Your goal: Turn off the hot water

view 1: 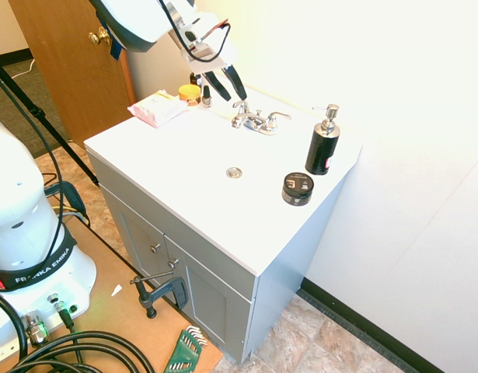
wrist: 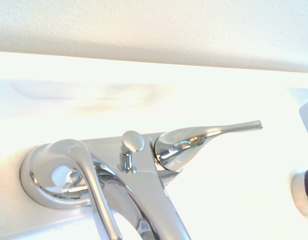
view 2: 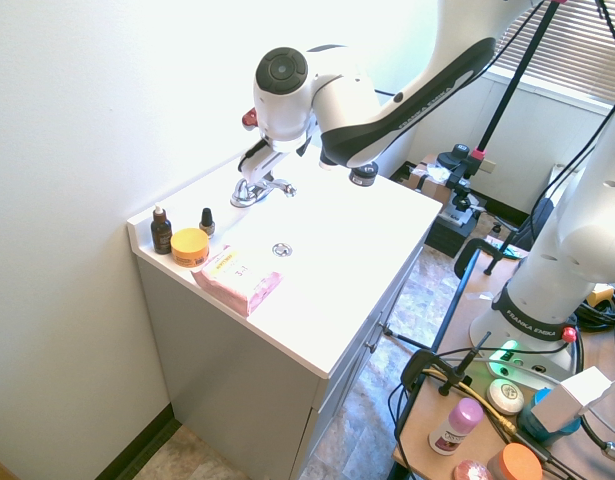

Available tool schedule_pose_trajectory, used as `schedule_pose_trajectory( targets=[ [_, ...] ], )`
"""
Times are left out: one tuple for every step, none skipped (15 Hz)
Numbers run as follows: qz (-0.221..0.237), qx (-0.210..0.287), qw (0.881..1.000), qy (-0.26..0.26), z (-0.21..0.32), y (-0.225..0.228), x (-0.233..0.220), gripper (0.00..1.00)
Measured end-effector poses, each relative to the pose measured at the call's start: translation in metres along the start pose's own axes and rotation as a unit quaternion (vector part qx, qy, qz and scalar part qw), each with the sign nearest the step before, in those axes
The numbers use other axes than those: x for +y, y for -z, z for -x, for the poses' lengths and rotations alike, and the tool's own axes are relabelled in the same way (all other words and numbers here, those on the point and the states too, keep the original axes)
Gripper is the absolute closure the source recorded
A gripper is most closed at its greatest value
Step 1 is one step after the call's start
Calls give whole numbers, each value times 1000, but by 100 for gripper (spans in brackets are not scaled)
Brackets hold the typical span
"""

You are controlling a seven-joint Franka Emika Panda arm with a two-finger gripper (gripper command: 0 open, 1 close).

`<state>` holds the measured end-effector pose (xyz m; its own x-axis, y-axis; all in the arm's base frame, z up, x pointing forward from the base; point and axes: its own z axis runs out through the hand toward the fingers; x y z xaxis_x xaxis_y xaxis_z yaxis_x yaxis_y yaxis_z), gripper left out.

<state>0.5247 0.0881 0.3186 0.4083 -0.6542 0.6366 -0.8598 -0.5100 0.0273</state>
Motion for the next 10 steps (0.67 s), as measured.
schedule_pose_trajectory(
  targets=[
    [2,2,1000,1,-1,-6,-3,0],
    [4,7,1000,0,-5,-13,-6,0],
    [6,12,1000,-1,-10,-19,-7,0],
    [10,12,1000,-4,-13,-25,-8,0],
    [13,11,1000,-5,-14,-29,-7,0],
    [15,8,1000,-6,-13,-32,-6,0],
    [15,6,1000,-4,-10,-33,-7,0],
    [15,2,1000,-1,-5,-33,-9,0],
    [15,-1,1000,0,0,-33,-10,0],
    [13,-4,1000,1,3,-30,-13,0]
  ],
)
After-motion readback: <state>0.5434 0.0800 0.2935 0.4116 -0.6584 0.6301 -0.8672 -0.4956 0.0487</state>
